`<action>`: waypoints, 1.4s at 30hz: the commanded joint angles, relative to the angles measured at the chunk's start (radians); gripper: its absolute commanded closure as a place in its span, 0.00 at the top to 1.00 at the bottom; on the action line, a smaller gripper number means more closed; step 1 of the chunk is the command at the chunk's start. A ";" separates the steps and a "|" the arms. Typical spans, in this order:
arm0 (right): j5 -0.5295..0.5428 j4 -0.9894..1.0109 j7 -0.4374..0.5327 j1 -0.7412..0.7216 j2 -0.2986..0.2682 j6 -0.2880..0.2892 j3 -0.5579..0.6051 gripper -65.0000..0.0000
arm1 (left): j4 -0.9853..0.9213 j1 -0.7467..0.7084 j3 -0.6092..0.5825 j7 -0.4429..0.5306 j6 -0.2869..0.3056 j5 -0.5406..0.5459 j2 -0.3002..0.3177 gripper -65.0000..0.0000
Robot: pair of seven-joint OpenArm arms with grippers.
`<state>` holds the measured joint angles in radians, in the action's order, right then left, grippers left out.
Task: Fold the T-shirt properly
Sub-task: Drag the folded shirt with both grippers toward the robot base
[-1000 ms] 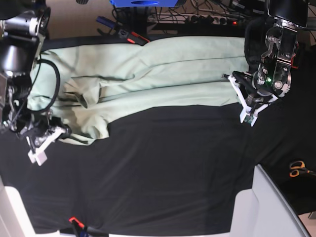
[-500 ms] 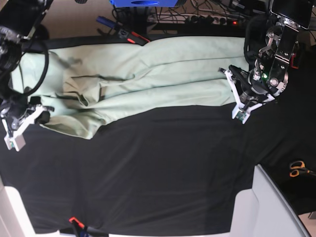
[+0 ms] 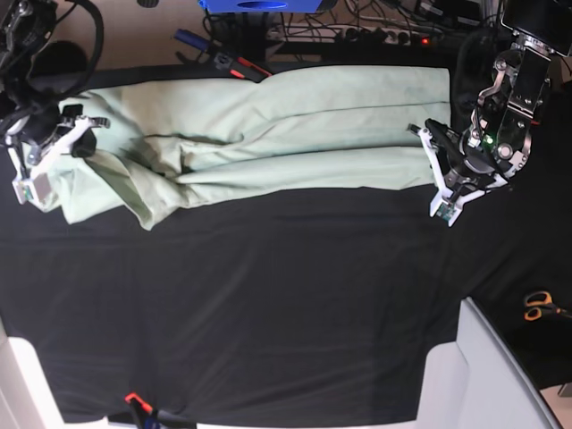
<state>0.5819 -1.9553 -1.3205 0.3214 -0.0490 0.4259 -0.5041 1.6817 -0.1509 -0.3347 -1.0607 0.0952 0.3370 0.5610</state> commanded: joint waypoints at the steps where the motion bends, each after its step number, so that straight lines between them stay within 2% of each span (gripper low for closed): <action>1: 0.013 -0.019 0.006 0.020 -0.007 0.004 -0.011 0.00 | 0.018 0.009 0.007 0.004 -0.005 -0.013 0.020 0.00; 3: 0.029 -0.022 0.026 0.061 -0.007 0.006 -0.011 0.00 | 0.018 0.001 0.007 0.004 -0.005 -0.013 0.020 0.00; 9: 0.198 -0.025 0.077 0.189 -0.012 0.001 -0.011 0.00 | 0.018 -0.005 0.007 0.004 -0.005 -0.013 0.020 0.00; 15: 0.254 -0.026 0.080 0.261 -0.009 0.001 -0.011 0.00 | 0.019 -0.005 0.007 0.004 -0.005 -0.013 0.020 0.00; 20: 0.260 -0.026 0.115 0.305 -0.016 0.001 -0.006 0.00 | 0.019 -0.006 -0.063 0.007 -0.005 -0.025 0.035 0.00; 24: 0.260 -0.026 0.137 0.339 -0.024 0.003 -0.008 0.00 | 0.019 -0.009 -0.125 0.006 -0.007 -0.158 0.034 0.00; 27: 0.260 -0.026 0.141 0.359 -0.045 0.003 -0.005 0.00 | 0.019 -0.011 -0.149 0.006 -0.007 -0.212 0.034 0.00; 31: 0.260 -0.026 0.141 0.362 -0.051 0.003 -0.008 0.00 | 0.019 -0.011 -0.151 0.006 -0.005 -0.221 0.041 0.00; 34: 0.257 -0.026 0.141 0.361 -0.051 0.003 -0.005 0.00 | 0.036 -0.011 -0.157 0.006 -0.005 -0.212 0.069 0.00; 42: 0.250 -0.026 0.137 0.290 -0.053 0.003 -0.001 0.00 | 0.107 -0.040 -0.157 0.004 -0.005 -0.223 0.073 0.00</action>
<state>0.8192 -1.9633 -1.1893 0.6029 -0.0956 0.4255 -0.5037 1.7710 -0.2031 -0.5007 -1.0641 0.0959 0.1310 0.6205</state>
